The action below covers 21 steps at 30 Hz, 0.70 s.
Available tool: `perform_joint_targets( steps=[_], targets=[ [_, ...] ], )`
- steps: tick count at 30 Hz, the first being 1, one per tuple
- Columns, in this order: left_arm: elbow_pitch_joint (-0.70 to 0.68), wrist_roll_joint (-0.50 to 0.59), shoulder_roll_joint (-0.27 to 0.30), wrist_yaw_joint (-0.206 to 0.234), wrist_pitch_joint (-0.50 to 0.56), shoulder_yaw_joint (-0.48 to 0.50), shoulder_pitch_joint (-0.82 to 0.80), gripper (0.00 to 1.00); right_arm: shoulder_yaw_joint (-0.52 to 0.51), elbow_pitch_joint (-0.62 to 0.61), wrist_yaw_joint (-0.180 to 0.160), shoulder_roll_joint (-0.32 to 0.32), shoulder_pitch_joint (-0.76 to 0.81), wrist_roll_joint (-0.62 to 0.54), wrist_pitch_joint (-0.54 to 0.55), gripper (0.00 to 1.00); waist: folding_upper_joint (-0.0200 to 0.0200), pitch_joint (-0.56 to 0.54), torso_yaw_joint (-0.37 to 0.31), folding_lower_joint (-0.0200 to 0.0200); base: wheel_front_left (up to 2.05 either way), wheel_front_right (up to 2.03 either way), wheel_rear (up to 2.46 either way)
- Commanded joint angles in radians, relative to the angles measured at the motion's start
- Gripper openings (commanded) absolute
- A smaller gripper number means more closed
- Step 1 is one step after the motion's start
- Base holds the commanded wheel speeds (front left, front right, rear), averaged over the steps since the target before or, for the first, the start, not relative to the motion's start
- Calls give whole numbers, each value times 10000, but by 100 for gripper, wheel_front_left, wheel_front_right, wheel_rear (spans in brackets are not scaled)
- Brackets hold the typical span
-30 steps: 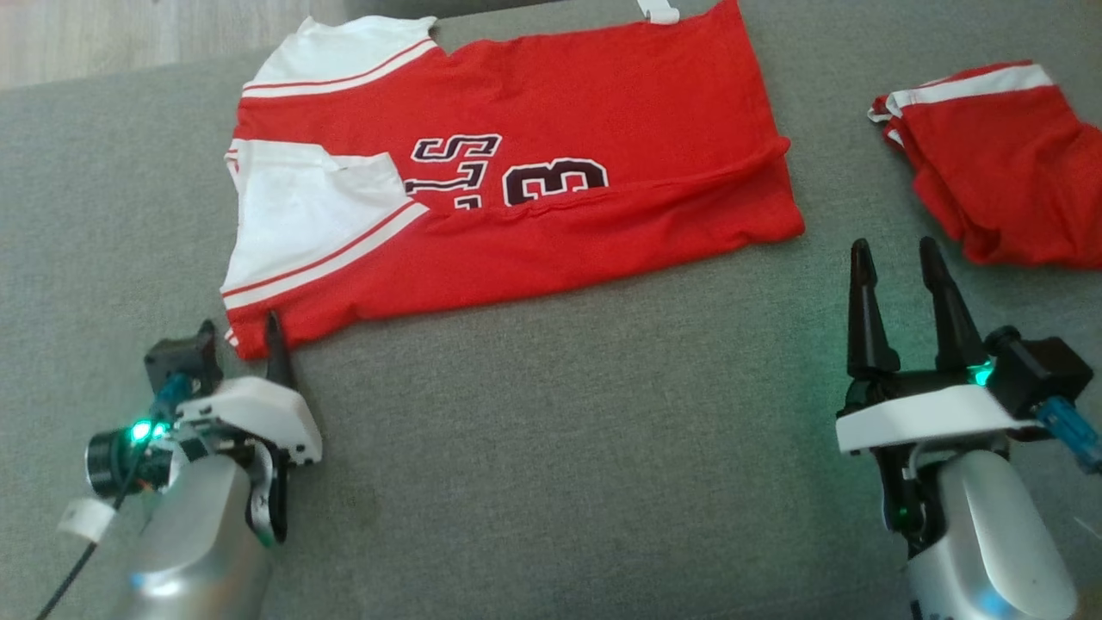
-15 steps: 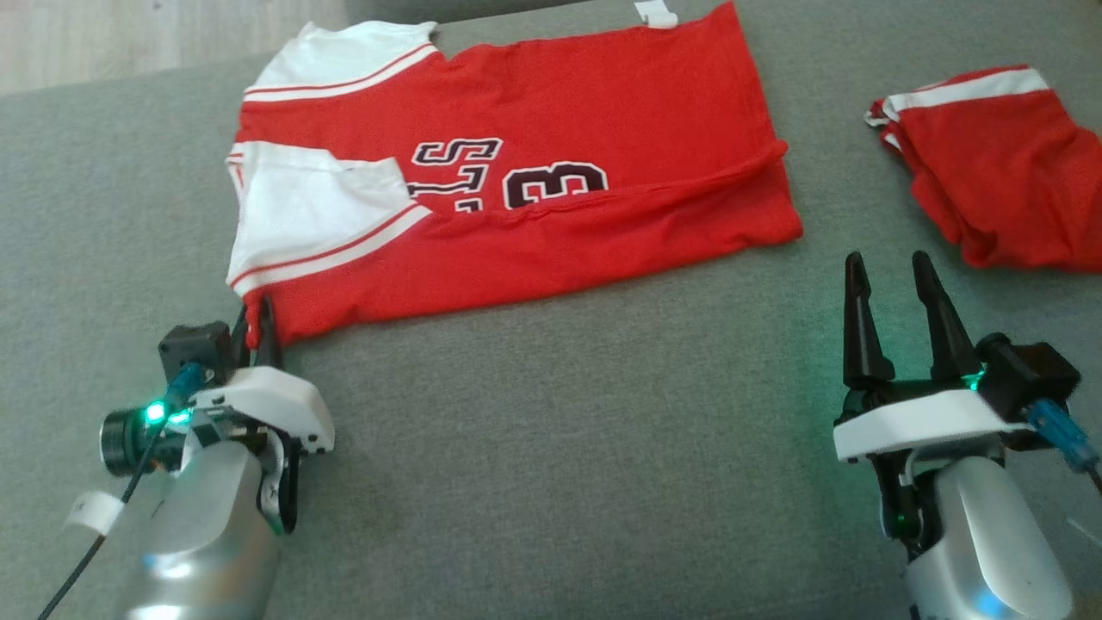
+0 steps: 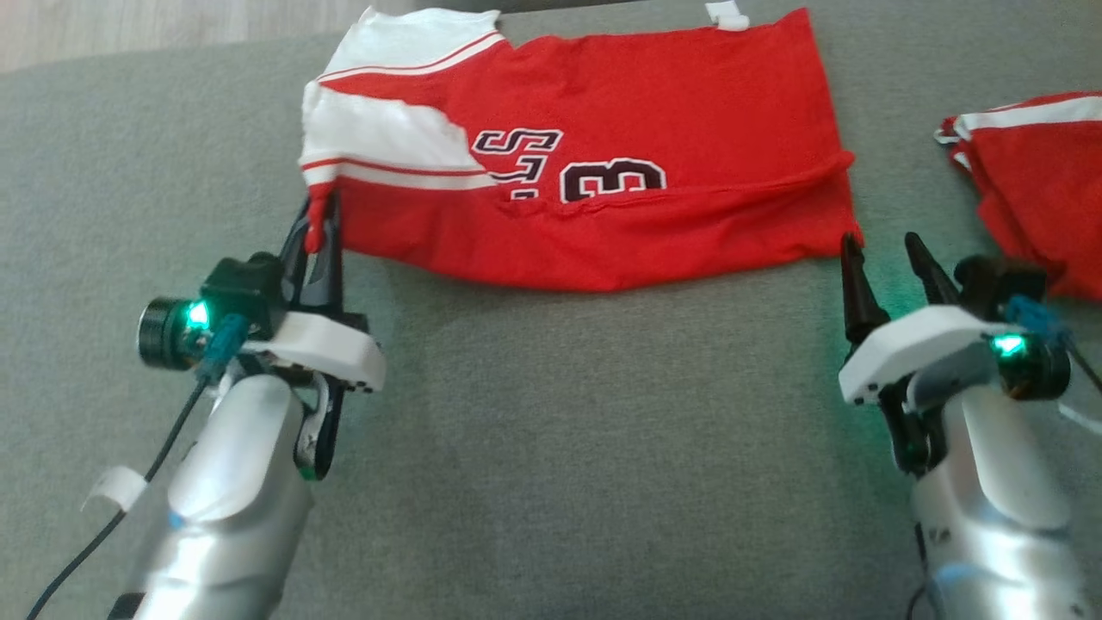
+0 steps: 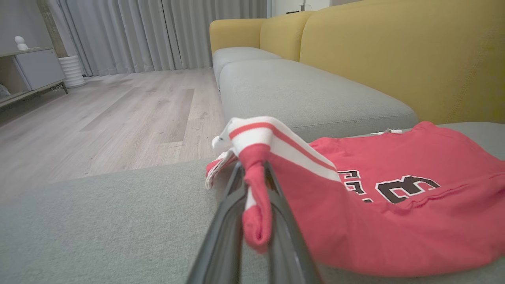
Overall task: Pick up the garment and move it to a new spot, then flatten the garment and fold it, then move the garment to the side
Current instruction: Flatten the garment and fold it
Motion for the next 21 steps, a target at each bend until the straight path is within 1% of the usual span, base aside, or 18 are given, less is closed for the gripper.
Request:
perform_joint_targets(
  steps=[1,4,5,8,9,12,13,14,15,21],
  targets=[
    [-360,74,280,1,-89,275,-373,0,159,-205,-9,-30,-446,-137,21,100,0,68,83,0,0,0,0],
    [-709,149,259,-20,-18,105,-350,0,-90,601,-9,-30,-1007,-393,220,100,0,169,237,0,0,0,0],
    [-891,195,241,-16,51,-2,-331,0,-267,1143,-9,-30,-1336,-559,316,100,0,229,330,0,0,0,0],
    [-1125,236,223,10,111,-114,-304,0,-535,1900,-9,-30,-1744,-978,441,100,0,322,455,0,0,0,0],
    [-1250,249,221,31,120,-161,-282,0,-652,2398,-9,-30,-1987,-1109,511,100,0,365,525,0,0,0,0],
    [-1383,254,231,52,134,-222,-238,0,-702,3064,-9,-30,-2277,-1343,578,100,0,398,604,0,0,0,0],
    [-1408,254,238,59,142,-240,-220,0,-663,3271,-9,-30,-2350,-1396,602,85,0,397,623,0,0,0,0],
    [-1420,247,247,71,158,-250,-196,0,-646,3436,-9,-30,-2418,-1437,573,19,0,391,632,0,0,0,0],
    [-1412,235,263,83,188,-257,-164,0,-638,3570,-9,-30,-2480,-1467,503,0,0,378,632,0,0,0,0],
    [-1267,100,435,160,306,-215,196,0,-596,3963,-9,-30,-2611,-2000,-208,0,0,69,419,0,0,0,0]
  ],
)
